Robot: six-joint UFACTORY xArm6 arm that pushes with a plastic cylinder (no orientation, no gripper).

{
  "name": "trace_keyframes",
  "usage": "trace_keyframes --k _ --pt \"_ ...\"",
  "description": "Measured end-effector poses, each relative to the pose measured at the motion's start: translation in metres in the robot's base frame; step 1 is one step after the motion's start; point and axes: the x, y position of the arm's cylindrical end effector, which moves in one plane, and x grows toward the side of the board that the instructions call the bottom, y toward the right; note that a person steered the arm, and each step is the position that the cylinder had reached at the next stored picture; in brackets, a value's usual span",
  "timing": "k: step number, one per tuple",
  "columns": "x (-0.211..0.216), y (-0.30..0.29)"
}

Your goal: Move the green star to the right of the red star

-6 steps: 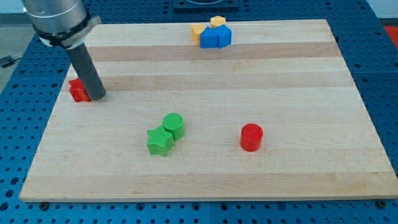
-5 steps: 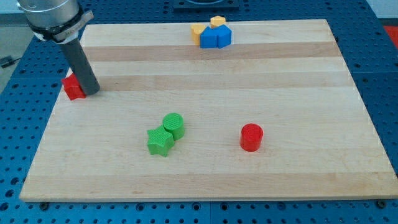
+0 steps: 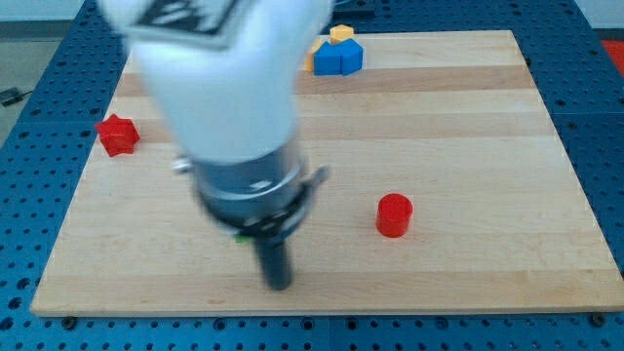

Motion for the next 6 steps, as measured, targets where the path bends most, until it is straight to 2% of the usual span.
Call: trace_keyframes --k 1,3,4,5,6 --pt "-0.029 0.017" --pt "-0.066 -0.036" --pt "-0.056 -0.034" --pt "-0.029 -0.035" --pt "-0.028 -0.055"
